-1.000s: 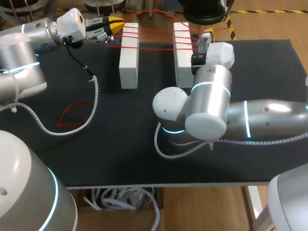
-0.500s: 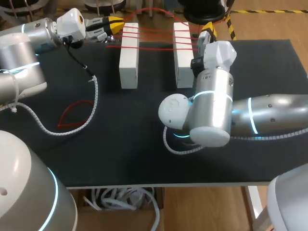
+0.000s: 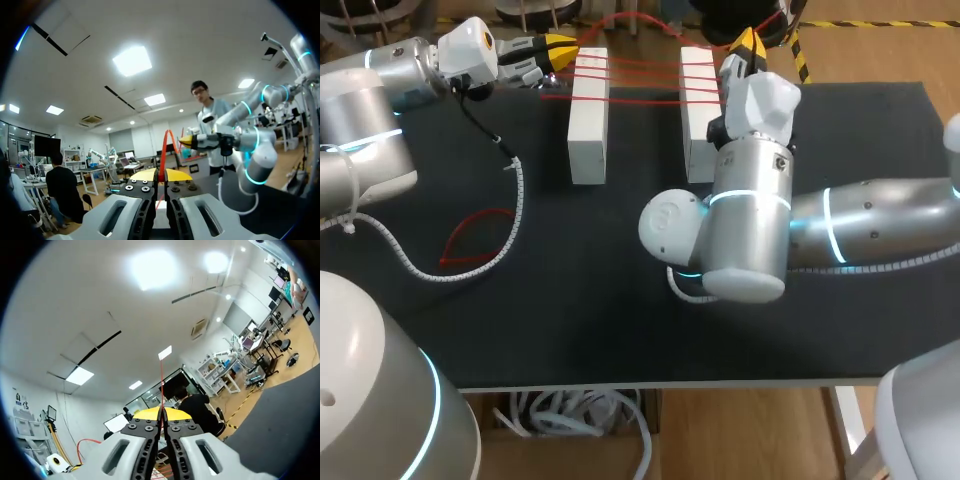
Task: Grab the tape and strap the tape.
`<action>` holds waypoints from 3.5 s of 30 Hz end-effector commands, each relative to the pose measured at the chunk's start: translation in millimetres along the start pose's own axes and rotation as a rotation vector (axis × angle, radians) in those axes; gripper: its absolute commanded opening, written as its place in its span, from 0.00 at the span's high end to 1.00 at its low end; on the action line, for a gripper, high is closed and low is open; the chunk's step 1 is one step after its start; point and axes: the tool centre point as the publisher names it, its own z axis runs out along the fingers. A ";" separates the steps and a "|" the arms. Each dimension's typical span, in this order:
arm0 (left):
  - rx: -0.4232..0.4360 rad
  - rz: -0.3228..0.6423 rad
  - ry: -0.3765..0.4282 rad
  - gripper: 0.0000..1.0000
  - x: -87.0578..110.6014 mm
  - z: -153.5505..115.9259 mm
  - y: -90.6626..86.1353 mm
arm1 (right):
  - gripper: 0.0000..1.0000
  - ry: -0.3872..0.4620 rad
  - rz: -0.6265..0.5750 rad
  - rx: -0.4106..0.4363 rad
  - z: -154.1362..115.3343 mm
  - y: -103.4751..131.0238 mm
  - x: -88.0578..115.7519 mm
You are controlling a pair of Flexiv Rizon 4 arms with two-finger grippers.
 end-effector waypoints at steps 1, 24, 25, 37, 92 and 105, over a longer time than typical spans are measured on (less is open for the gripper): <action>0.004 0.003 0.001 1.00 -0.2 0.0 1.7 | 1.00 0.003 -0.011 -0.002 1.3 5.1 1.1; -0.571 -0.072 0.130 1.00 -2.3 4.0 -4.3 | 1.00 0.010 0.000 -0.017 2.0 6.7 1.7; -0.620 -0.071 0.138 1.00 -2.8 4.5 -6.3 | 1.00 0.010 0.000 -0.017 2.0 6.7 1.7; -1.218 -0.159 0.218 1.00 -9.5 17.1 -24.6 | 1.00 0.010 0.000 -0.017 2.0 6.7 1.7; -1.478 0.087 0.250 1.00 -24.5 61.3 -25.2 | 1.00 0.010 0.000 -0.017 2.0 6.7 1.7; -1.448 0.061 0.316 1.00 -9.7 79.0 -34.8 | 1.00 0.010 0.000 -0.017 2.0 6.7 1.7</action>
